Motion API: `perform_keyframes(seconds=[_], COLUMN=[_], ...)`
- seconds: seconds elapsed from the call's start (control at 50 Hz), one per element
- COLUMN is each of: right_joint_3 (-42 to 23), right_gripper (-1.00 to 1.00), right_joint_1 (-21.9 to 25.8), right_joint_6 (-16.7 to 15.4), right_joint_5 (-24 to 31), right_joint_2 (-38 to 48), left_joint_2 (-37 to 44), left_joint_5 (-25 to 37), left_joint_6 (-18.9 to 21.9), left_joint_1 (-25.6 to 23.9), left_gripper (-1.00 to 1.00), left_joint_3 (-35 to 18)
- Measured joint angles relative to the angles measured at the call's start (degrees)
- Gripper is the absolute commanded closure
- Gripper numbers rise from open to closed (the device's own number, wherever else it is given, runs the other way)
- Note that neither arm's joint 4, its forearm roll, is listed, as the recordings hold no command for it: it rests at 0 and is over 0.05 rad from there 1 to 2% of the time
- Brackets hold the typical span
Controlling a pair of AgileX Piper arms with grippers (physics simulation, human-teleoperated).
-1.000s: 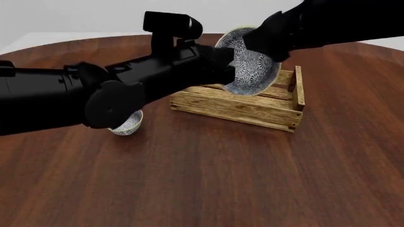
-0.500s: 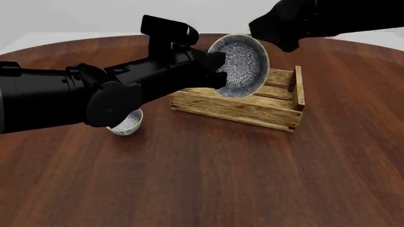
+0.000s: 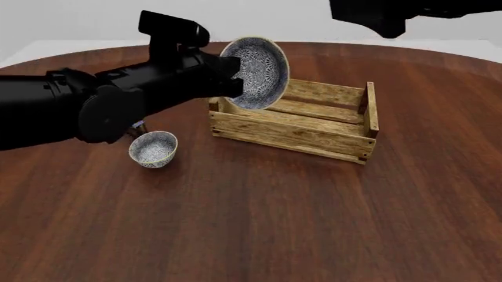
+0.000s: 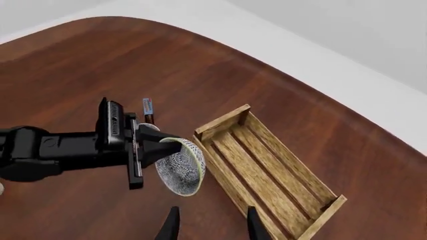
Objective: Stack the right bowl on the left bowl and place them in the tray.
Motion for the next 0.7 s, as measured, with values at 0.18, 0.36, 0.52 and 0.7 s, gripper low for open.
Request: perform_keyframes(seconds=[0.18,0.36,0.52,0.7], right_joint_3=[-1.06,-1.86,-2.12,-2.37], right_gripper=[-1.0,-1.0,-1.0,-1.0], right_joint_1=[-0.1,-0.19,-0.15,-0.06], right_joint_6=[0.02,0.14,0.45,1.13], right_joint_5=[0.12,0.01,-0.22,-0.5], right_joint_2=[-0.26,-0.29,-0.06,0.48], left_joint_2=[-2.27,-5.98,-10.01,-14.31], left_joint_5=[2.44,5.95,10.12,16.84], left_joint_6=[2.18,3.72,4.87,5.18], left_joint_1=[3.46,8.64,12.88,15.9], left_gripper=[1.0,1.0,1.0,1.0], left_joint_3=[1.18,2.77,3.55,3.33])
